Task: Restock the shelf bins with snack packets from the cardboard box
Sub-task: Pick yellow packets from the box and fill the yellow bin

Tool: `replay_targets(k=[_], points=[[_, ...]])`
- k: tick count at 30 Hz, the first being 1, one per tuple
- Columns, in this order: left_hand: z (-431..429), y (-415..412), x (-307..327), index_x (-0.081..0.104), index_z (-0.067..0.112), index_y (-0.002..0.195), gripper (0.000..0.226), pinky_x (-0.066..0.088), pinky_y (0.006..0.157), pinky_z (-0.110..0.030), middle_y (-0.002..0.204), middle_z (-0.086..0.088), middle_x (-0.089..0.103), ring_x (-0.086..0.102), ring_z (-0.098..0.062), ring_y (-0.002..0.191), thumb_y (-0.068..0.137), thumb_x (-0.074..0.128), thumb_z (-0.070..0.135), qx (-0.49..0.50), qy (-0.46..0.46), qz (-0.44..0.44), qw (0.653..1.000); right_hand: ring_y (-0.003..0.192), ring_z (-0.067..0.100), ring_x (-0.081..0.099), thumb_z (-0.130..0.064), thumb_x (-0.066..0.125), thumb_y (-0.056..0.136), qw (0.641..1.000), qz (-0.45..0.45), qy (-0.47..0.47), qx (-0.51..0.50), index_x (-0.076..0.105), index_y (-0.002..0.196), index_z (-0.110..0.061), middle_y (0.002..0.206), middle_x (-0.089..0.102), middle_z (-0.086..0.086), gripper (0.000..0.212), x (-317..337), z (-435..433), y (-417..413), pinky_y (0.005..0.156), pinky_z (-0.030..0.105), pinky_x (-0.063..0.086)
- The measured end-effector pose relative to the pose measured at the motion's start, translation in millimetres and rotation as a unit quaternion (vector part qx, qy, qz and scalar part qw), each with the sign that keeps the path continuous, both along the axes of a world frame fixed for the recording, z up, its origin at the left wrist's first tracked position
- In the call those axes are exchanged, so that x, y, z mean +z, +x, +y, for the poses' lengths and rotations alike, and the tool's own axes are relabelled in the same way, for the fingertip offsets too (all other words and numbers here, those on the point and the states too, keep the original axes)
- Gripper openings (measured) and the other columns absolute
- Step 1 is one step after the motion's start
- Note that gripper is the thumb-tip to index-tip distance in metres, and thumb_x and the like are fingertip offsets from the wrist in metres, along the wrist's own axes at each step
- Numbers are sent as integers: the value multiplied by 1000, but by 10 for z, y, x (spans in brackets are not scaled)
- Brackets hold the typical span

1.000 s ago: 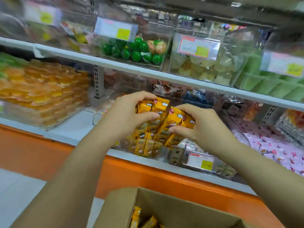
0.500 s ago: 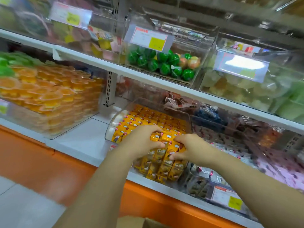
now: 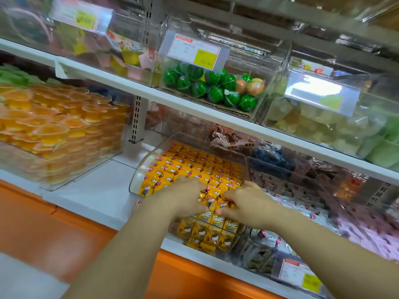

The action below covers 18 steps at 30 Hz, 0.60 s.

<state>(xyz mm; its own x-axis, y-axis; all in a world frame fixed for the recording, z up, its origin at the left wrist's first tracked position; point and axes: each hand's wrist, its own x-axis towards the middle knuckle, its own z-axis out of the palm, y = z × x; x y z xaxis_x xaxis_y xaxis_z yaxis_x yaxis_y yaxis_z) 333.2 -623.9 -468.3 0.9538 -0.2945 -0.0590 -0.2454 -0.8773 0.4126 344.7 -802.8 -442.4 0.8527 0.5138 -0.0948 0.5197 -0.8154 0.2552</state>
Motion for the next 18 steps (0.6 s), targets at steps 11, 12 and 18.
replay_targets(k=[11, 12, 18], points=[[-75, 29, -4, 29, 29, 148, 79, 33, 110, -45, 153, -12, 19, 31, -32, 138, 83, 44, 72, 80, -61, 41, 994, 90, 18, 50, -59, 58, 80, 993, 95, -42, -54, 45, 101, -23, 81, 49, -8, 44, 95, 161, 112, 102, 39, 27], [-83, 46, -8, 32, 28, 147, 75, 32, 110, -46, 152, -13, 21, 28, -32, 138, 85, 39, 71, 85, -55, 45, 994, 90, 17, 50, -58, 59, 81, 992, 99, -48, -58, 46, 105, -21, 79, 48, -9, 46, 98, 171, 121, 101, 38, 27], [-146, 100, 62, 43, 26, 140, 61, 19, 109, -45, 148, -7, 39, 24, -29, 138, 93, 35, 63, 80, -9, 24, 996, 88, 16, 47, -57, 60, 81, 990, 103, -73, -66, 43, 98, -21, 79, 44, -9, 44, 108, 216, 189, 97, 37, 26]])
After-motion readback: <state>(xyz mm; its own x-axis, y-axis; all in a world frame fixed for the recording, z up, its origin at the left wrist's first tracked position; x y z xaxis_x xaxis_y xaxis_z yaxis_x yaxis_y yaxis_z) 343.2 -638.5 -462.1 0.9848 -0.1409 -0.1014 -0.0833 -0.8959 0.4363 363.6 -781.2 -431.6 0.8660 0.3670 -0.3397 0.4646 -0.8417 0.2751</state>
